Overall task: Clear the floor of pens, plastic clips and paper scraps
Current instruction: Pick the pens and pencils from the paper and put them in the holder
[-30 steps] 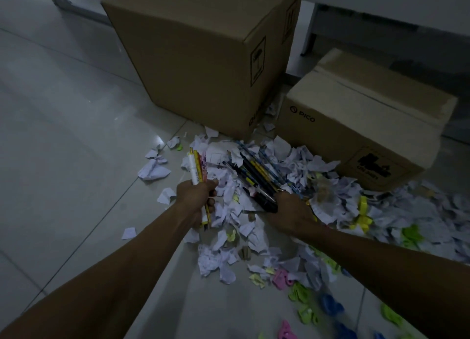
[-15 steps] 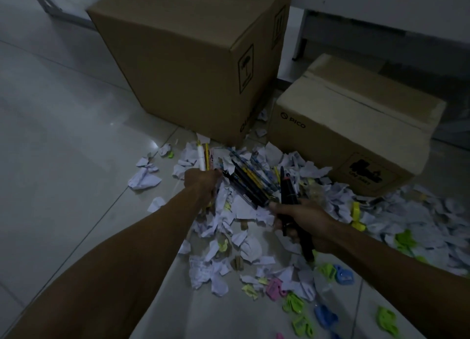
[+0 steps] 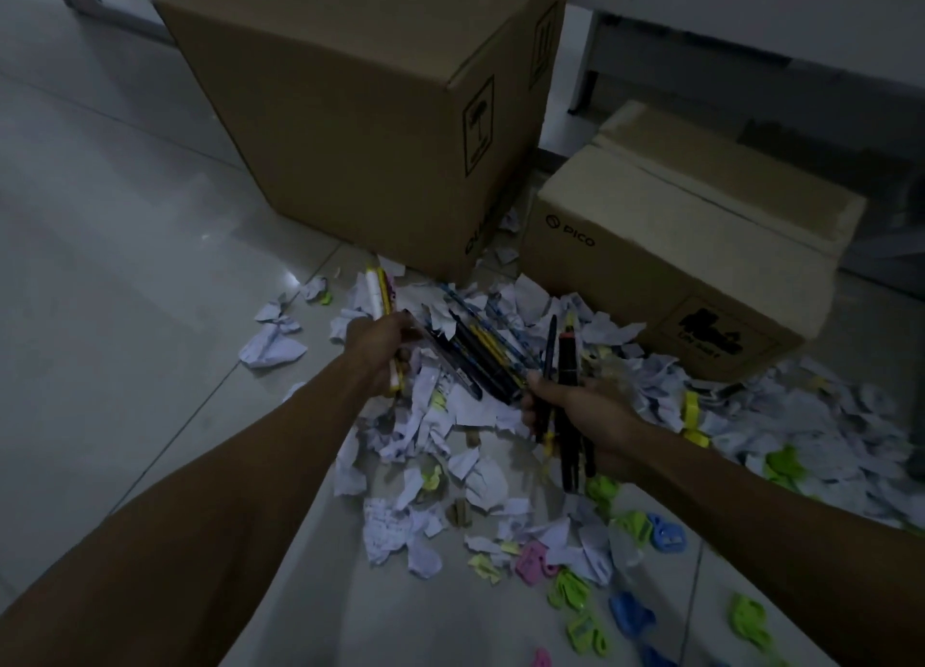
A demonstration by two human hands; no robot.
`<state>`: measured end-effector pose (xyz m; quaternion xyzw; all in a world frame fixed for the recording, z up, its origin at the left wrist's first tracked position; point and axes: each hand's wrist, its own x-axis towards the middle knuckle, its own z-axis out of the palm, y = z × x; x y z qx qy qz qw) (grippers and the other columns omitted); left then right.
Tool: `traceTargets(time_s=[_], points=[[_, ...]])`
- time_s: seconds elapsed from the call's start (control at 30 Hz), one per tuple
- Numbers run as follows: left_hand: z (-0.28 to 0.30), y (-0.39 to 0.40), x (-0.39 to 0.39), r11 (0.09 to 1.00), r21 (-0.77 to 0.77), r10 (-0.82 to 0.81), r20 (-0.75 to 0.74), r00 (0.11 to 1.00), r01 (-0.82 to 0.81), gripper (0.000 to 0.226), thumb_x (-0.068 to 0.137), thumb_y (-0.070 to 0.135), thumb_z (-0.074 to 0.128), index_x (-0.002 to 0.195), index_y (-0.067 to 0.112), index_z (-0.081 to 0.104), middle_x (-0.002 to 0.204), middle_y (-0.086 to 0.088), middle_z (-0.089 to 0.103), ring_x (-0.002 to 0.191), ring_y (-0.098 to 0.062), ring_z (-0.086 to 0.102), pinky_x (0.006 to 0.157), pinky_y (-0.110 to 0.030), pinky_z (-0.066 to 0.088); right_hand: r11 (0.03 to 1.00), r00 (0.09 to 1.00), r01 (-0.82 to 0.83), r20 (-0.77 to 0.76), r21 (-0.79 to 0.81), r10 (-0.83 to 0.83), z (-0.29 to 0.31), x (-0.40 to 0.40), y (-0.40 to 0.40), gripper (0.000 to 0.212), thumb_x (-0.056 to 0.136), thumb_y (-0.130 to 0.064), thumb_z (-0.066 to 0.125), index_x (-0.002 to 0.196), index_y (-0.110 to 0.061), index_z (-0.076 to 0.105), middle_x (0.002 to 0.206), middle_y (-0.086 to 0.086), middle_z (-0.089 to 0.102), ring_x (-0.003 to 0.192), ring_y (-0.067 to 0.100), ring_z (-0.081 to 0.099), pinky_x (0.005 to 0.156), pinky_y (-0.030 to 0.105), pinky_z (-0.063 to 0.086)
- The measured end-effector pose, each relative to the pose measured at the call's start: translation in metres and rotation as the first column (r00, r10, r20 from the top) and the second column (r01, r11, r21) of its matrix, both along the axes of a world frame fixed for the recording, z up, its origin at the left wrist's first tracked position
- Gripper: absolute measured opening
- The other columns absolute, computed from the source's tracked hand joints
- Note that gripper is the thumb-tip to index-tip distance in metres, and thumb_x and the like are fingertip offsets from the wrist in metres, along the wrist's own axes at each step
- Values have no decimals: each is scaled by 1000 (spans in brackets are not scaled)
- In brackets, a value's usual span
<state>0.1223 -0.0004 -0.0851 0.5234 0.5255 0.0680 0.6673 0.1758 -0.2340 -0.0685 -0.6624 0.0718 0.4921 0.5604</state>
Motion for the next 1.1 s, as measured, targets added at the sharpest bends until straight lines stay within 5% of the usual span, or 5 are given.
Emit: traceTargets(time_s=[0.23,0.6,0.8,1.0,1.1], points=[[-7,4,-9,1000,-26,10,27,1000,-10,13,90,5,60,80,4,51,82,-21,59,35,-15,36,40,-20,36,999,1000,20,-9,45,-19,5,-2,26,23,97,-22,56,92,1,60,76,15,63,65,27,63,57,36,54],[0,22,-25,926,-378,73,143,987,-13,10,97,9,48,94,2,56,66,-6,48,32,-10,31,36,-16,28,927,715,-17,644,-374,273,-14,40,64,32,93,-16,58,66,-4,47,61,11,41,56,23,41,56,27,34],[6,31,-45,925,-378,11,145,989,45,21,100,17,45,81,10,54,59,-3,49,44,-15,41,37,-20,35,899,630,-12,696,-437,346,-16,56,94,42,93,-23,59,58,-21,36,56,-1,34,47,12,31,47,22,26],[14,24,-55,891,-453,135,191,972,-35,20,102,14,43,84,9,50,67,-6,53,70,-23,62,47,-26,49,830,601,-36,652,-556,462,-14,66,102,37,80,-43,68,91,-9,58,84,11,61,72,29,61,56,29,43],[15,22,-56,883,-468,143,224,964,-22,17,102,16,42,87,12,47,71,-8,50,61,-24,53,46,-25,49,812,587,-89,628,-576,510,-11,67,106,43,77,-50,72,83,-11,55,86,11,59,76,30,61,56,29,43]])
